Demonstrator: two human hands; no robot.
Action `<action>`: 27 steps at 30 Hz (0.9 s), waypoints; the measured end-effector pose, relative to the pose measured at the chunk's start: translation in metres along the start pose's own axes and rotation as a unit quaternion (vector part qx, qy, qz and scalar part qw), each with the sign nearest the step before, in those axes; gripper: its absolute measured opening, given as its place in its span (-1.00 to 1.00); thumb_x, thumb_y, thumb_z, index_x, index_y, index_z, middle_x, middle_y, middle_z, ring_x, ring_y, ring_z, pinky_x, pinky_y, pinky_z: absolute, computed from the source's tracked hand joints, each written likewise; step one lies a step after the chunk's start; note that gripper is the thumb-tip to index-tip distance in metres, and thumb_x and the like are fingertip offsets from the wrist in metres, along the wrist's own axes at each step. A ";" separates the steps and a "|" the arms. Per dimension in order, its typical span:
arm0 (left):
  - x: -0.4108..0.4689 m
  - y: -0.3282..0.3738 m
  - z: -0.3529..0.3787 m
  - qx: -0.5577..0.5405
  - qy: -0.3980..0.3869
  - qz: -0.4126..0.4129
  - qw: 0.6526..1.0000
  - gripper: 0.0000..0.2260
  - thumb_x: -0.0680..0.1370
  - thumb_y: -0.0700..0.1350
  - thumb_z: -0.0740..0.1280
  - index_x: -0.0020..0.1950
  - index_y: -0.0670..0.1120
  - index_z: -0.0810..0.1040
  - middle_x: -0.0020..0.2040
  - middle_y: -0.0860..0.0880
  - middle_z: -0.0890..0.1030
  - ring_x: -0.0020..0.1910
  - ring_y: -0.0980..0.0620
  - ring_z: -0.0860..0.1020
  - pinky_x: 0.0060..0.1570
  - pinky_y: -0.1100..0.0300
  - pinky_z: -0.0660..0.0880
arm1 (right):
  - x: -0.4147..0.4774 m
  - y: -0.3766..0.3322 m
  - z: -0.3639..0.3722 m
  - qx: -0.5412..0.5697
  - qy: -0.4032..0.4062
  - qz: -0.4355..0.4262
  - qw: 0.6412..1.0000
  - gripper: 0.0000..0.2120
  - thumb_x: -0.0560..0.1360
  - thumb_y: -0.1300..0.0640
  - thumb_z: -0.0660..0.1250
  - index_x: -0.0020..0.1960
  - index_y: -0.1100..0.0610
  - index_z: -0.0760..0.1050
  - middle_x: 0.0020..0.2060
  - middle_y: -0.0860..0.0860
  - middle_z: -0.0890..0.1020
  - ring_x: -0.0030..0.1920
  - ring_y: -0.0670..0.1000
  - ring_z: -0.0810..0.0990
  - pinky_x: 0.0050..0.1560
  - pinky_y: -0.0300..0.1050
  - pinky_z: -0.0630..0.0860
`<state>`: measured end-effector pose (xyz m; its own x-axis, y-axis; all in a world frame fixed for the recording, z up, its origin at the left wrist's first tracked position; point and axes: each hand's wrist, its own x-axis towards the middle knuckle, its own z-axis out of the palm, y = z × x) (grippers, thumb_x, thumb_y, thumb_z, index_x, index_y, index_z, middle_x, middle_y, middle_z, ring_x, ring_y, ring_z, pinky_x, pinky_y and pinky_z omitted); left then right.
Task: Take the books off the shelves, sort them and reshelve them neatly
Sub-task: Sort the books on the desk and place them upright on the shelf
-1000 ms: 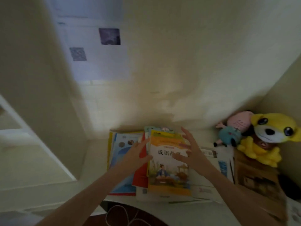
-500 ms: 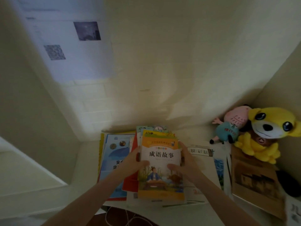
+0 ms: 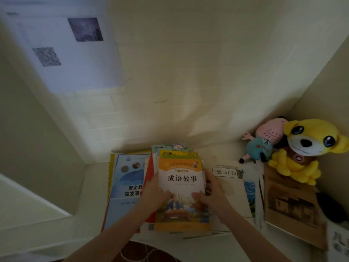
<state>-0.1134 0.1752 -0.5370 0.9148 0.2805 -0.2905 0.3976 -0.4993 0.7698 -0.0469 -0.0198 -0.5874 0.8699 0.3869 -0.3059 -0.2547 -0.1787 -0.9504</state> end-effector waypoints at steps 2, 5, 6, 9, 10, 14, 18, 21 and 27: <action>0.000 -0.001 0.001 -0.014 -0.010 -0.018 1.000 -0.47 0.46 -0.23 0.40 0.39 -0.08 0.31 0.27 -0.05 0.51 0.24 -0.02 0.49 0.17 0.13 0.47 | -0.002 0.004 -0.003 0.003 0.005 -0.003 1.000 -0.14 0.36 0.34 0.50 0.49 -0.04 0.14 0.29 0.02 0.46 0.19 -0.01 0.51 -0.16 -0.23 0.60; -0.002 -0.004 0.002 -0.078 -0.034 -0.055 0.995 -0.44 0.45 -0.28 0.41 0.40 -0.10 0.30 0.28 -0.05 0.50 0.16 0.02 0.50 0.07 0.17 0.50 | -0.008 0.009 -0.009 0.001 0.010 -0.009 1.000 -0.16 0.35 0.34 0.51 0.45 -0.09 0.18 0.30 0.01 0.46 0.24 0.03 0.49 -0.15 -0.22 0.60; -0.003 -0.004 0.002 -0.104 -0.038 -0.063 0.992 -0.44 0.44 -0.29 0.41 0.40 -0.11 0.30 0.29 -0.06 0.49 0.12 0.04 0.49 -0.01 0.23 0.52 | -0.010 0.010 -0.011 0.001 0.012 -0.010 1.000 -0.17 0.34 0.34 0.51 0.42 -0.11 0.19 0.29 0.01 0.46 0.23 0.03 0.49 -0.17 -0.24 0.60; -0.001 -0.004 0.002 -0.165 -0.062 -0.086 0.981 -0.37 0.41 -0.29 0.45 0.42 -0.10 0.27 0.31 -0.06 0.46 0.14 0.00 0.48 -0.20 0.37 0.45 | -0.019 0.011 -0.014 0.007 0.012 -0.022 1.000 -0.13 0.21 0.19 0.59 0.34 -0.18 0.20 0.29 0.02 0.46 0.19 -0.03 0.52 -0.14 -0.19 0.61; 0.000 -0.005 0.001 -0.184 -0.071 -0.093 0.976 -0.36 0.40 -0.29 0.46 0.41 -0.09 0.28 0.31 -0.06 0.47 0.14 -0.01 0.49 -0.19 0.36 0.46 | -0.021 0.010 -0.015 0.010 0.012 -0.028 0.999 -0.12 0.14 0.11 0.59 0.32 -0.21 0.21 0.29 0.02 0.46 0.19 -0.03 0.52 -0.13 -0.17 0.62; 0.004 -0.008 -0.003 -0.207 -0.101 -0.108 0.967 -0.51 0.37 -0.28 0.49 0.25 -0.11 0.44 0.18 -0.06 0.58 0.01 0.03 0.56 -0.09 0.24 0.52 | -0.025 0.009 -0.015 0.020 0.005 -0.051 0.998 -0.14 0.10 0.04 0.57 0.30 -0.22 0.26 0.30 0.03 0.45 0.15 -0.08 0.57 -0.13 -0.13 0.62; 0.001 -0.007 -0.005 -0.210 -0.082 -0.071 0.972 -0.35 0.31 -0.19 0.55 0.32 -0.06 0.35 0.17 0.00 0.55 0.12 0.01 0.55 -0.03 0.20 0.55 | -0.029 -0.003 -0.016 0.010 0.011 -0.090 0.996 -0.13 0.27 0.23 0.55 0.38 -0.26 0.19 0.32 0.04 0.46 0.15 -0.05 0.58 -0.13 -0.11 0.62; -0.005 0.007 -0.015 -0.253 -0.054 -0.014 0.966 -0.43 0.35 -0.24 0.51 0.25 0.03 0.36 0.15 0.01 0.56 0.09 0.02 0.58 -0.04 0.11 0.60 | -0.029 -0.027 -0.014 0.013 0.021 -0.127 0.992 -0.10 0.36 0.57 0.35 0.40 -0.21 0.16 0.32 0.06 0.46 0.07 -0.16 0.61 -0.19 -0.19 0.61; -0.004 0.040 -0.053 -0.288 0.028 0.132 0.948 -0.46 0.40 -0.32 0.45 0.20 0.12 0.35 0.14 0.14 0.53 0.04 0.26 0.57 -0.09 0.25 0.58 | -0.024 -0.086 -0.004 0.009 0.042 -0.256 0.966 -0.10 0.45 0.52 0.29 0.42 -0.32 0.10 0.35 -0.14 0.39 0.22 -0.12 0.52 -0.03 -0.21 0.60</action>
<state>-0.1054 0.1977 -0.4747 0.9655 0.2590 -0.0266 0.0364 -0.0329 0.9988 -0.0440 -0.0168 -0.4983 0.9145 0.3463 0.2090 0.2108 0.0329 -0.9770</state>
